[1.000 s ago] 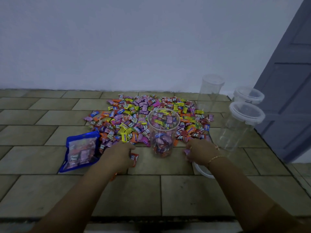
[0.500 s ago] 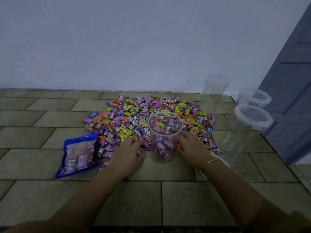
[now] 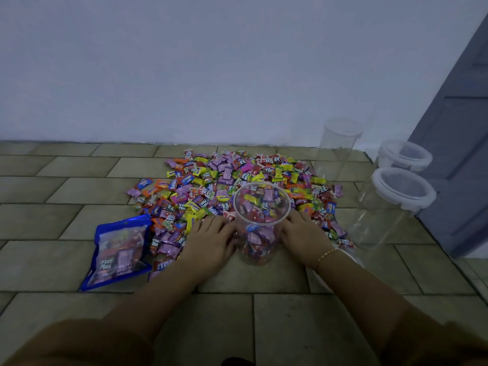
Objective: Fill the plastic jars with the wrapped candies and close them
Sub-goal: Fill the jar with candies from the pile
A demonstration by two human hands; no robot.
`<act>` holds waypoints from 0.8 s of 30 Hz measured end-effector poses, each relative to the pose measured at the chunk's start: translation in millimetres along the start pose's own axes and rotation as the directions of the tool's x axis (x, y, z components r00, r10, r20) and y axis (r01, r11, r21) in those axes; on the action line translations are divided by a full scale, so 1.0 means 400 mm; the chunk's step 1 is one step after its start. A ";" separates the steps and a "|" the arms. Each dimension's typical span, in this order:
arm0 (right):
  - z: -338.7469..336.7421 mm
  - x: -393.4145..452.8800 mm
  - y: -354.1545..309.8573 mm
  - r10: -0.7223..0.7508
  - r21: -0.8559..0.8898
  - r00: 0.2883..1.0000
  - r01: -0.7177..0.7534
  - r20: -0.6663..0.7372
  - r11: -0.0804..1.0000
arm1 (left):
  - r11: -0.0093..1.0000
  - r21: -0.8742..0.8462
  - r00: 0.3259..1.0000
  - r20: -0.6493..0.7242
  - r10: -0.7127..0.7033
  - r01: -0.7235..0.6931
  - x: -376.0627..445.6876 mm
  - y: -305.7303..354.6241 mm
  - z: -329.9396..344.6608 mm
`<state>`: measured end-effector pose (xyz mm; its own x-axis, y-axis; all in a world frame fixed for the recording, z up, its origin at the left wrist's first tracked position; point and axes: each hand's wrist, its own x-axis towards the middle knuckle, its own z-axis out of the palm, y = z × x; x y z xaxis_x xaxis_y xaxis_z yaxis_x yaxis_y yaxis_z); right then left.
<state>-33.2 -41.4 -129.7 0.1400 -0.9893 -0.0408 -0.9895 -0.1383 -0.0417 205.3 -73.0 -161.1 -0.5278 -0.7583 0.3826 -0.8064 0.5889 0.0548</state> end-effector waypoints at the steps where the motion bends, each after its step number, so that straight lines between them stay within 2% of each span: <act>1: 0.005 0.004 0.003 0.018 0.018 1.000 -0.018 -0.009 1.000 | 1.000 -0.004 1.000 0.000 -0.017 0.017 -0.001 0.002 0.000; 6: 0.029 0.031 0.025 0.056 0.037 0.998 -0.056 0.001 0.998 | 0.993 -0.013 0.992 0.034 -0.118 0.119 -0.014 0.006 -0.003; 10: 0.078 0.088 0.063 0.103 0.209 0.994 -0.110 0.045 0.972 | 0.994 -0.031 0.994 0.017 -0.108 0.109 -0.015 0.009 -0.013; 12: 0.041 0.071 0.048 0.132 0.318 0.991 -0.121 -0.014 0.941 | 0.994 -0.040 0.994 0.012 -0.105 0.106 -0.016 0.011 -0.010; 15: -0.031 0.023 0.017 0.228 0.600 0.968 -0.123 -0.102 0.791 | 0.991 -0.076 0.994 -0.009 -0.111 0.110 -0.017 0.012 -0.005; 16: -0.052 0.006 0.010 0.282 0.697 0.954 -0.132 -0.105 0.705 | 0.989 -0.092 0.993 -0.018 -0.117 0.115 -0.016 0.013 -0.006; 17: -0.063 -0.004 0.008 0.348 0.814 0.934 -0.142 -0.077 0.563 | 0.987 -0.106 0.992 -0.032 -0.121 0.117 -0.014 0.012 -0.006; 19: -0.082 -0.015 0.007 0.425 0.984 0.902 -0.138 0.079 0.111 | 0.981 -0.129 0.986 -0.059 -0.155 0.146 -0.009 0.013 -0.014; 20: -0.090 -0.019 0.008 0.427 0.984 0.888 -0.126 0.169 -0.128 | 0.973 -0.154 0.979 -0.077 -0.187 0.173 -0.006 0.011 -0.021; 21: -0.099 -0.026 0.009 0.411 0.940 0.877 -0.114 0.247 -0.321 | 0.960 -0.192 0.969 -0.097 -0.228 0.206 -0.001 0.010 -0.029; 22: -0.108 -0.032 0.010 0.387 0.884 0.870 -0.109 0.306 -0.455 | 0.937 -0.242 0.953 -0.108 -0.282 0.250 0.005 0.009 -0.038; 24: -0.121 -0.048 0.008 0.347 0.771 0.855 -0.094 0.387 -0.629 | 0.843 -0.408 0.903 -0.091 -0.420 0.351 0.017 0.018 -0.067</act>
<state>-40.6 -25.1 -80.7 -0.2096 -0.8755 -0.4354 0.6372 0.2155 -0.7400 203.1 -66.5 -133.5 -0.1138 -0.9065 0.4066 -0.7562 0.3445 0.5563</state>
